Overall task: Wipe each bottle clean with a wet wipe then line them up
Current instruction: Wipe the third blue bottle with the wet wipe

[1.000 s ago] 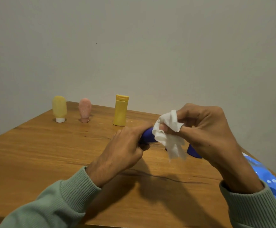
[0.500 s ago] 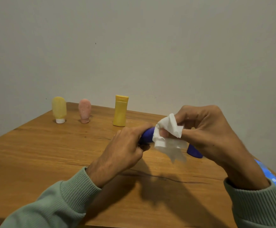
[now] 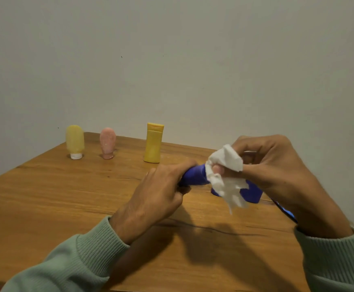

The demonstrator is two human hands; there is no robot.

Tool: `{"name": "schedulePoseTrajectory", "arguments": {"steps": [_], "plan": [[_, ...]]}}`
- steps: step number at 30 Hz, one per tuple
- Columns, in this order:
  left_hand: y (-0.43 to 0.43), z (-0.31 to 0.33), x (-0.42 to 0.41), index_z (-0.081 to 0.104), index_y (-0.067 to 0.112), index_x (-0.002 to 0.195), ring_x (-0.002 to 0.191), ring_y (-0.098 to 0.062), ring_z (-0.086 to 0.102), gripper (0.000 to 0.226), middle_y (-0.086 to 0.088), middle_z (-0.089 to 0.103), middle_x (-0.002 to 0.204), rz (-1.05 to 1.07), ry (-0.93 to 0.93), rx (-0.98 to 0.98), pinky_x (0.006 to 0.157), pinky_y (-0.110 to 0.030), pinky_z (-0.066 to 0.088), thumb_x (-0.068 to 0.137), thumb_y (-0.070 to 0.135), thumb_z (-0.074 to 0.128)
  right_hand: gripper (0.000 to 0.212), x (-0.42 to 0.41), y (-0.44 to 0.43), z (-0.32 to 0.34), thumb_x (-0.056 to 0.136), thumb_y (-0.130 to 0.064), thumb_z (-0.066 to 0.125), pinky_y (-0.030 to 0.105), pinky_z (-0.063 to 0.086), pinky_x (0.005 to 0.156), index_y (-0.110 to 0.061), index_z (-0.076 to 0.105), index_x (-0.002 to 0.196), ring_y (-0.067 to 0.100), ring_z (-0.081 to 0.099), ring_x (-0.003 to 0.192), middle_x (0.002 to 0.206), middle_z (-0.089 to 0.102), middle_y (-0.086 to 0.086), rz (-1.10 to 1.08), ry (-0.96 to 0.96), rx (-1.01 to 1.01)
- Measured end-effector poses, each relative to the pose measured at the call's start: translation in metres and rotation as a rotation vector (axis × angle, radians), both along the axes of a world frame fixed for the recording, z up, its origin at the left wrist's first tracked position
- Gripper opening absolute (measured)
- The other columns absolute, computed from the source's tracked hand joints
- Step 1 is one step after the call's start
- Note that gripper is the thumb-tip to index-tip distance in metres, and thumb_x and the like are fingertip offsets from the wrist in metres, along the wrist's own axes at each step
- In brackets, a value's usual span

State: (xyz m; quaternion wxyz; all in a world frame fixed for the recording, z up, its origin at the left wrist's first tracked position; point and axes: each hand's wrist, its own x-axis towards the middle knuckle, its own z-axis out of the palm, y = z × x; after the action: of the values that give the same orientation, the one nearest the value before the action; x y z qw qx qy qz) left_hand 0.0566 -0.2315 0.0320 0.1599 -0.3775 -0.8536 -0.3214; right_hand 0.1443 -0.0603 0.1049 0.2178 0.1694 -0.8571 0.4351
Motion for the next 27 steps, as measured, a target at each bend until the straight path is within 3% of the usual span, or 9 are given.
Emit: {"name": "schedulePoseTrajectory", "arguments": {"steps": [8, 12, 15, 17, 21, 23, 27], "plan": [[-0.004, 0.001, 0.001, 0.055, 0.027, 0.126, 0.088, -0.003, 0.051, 0.041, 0.005, 0.067, 0.107, 0.053, 0.129, -0.05, 0.078, -0.019, 0.038, 0.089, 0.01, 0.063, 0.017, -0.007, -0.012, -0.009, 0.073, -0.029, 0.073, 0.013, 0.045, 0.062, -0.027, 0.076, 0.09, 0.003, 0.057, 0.076, 0.082, 0.065, -0.013, -0.129, 0.092, 0.26], [-0.004, -0.001, 0.0, 0.05, 0.025, 0.129, 0.09, -0.002, 0.045, 0.036, 0.006, 0.062, 0.113, 0.08, 0.19, -0.097, 0.08, -0.016, 0.035, 0.095, 0.016, 0.056, 0.018, -0.003, -0.017, -0.008, 0.076, -0.029, 0.072, 0.011, 0.045, 0.063, -0.036, 0.072, 0.092, -0.003, 0.054, 0.085, 0.087, 0.058, -0.021, -0.179, 0.043, 0.409], [-0.004, -0.002, -0.001, 0.048, 0.024, 0.13, 0.098, -0.006, 0.051, 0.033, 0.005, 0.06, 0.118, 0.105, 0.188, -0.111, 0.083, -0.015, 0.034, 0.098, 0.02, 0.052, 0.017, -0.001, -0.02, -0.008, 0.079, -0.031, 0.07, 0.009, 0.044, 0.062, -0.037, 0.07, 0.095, -0.004, 0.053, 0.084, 0.088, 0.053, -0.025, -0.239, 0.02, 0.481], [-0.003, -0.002, -0.001, 0.049, 0.024, 0.131, 0.101, -0.009, 0.055, 0.035, 0.004, 0.061, 0.119, 0.114, 0.186, -0.134, 0.084, -0.017, 0.033, 0.097, 0.019, 0.055, 0.016, -0.001, -0.02, -0.009, 0.079, -0.034, 0.071, 0.011, 0.042, 0.054, -0.034, 0.072, 0.094, -0.001, 0.054, 0.079, 0.086, 0.055, -0.023, -0.282, -0.01, 0.437], [0.001, -0.006, -0.006, 0.047, 0.033, 0.117, 0.086, -0.017, 0.064, 0.04, 0.003, 0.069, 0.102, 0.109, 0.229, -0.112, 0.078, -0.032, 0.053, 0.088, 0.014, 0.067, 0.008, -0.003, -0.017, -0.011, 0.078, -0.034, 0.072, 0.009, 0.039, 0.045, -0.027, 0.073, 0.081, 0.002, 0.058, 0.062, 0.069, 0.06, -0.016, -0.332, -0.054, 0.247], [0.002, -0.007, -0.005, 0.047, 0.033, 0.118, 0.085, -0.016, 0.064, 0.041, 0.004, 0.069, 0.101, 0.117, 0.249, -0.099, 0.074, -0.038, 0.056, 0.088, 0.015, 0.067, 0.007, -0.003, -0.016, -0.011, 0.08, -0.032, 0.071, 0.011, 0.04, 0.044, -0.025, 0.072, 0.078, 0.002, 0.061, 0.059, 0.065, 0.064, -0.012, -0.345, -0.056, 0.195], [0.001, -0.007, -0.005, 0.053, 0.027, 0.126, 0.095, -0.013, 0.062, 0.044, 0.003, 0.067, 0.109, 0.067, 0.226, -0.044, 0.086, -0.029, 0.049, 0.087, 0.011, 0.067, 0.009, -0.007, -0.007, -0.01, 0.081, -0.029, 0.069, 0.023, 0.051, 0.054, -0.027, 0.069, 0.072, 0.009, 0.064, 0.065, 0.07, 0.067, -0.009, -0.389, -0.082, 0.154]]}}
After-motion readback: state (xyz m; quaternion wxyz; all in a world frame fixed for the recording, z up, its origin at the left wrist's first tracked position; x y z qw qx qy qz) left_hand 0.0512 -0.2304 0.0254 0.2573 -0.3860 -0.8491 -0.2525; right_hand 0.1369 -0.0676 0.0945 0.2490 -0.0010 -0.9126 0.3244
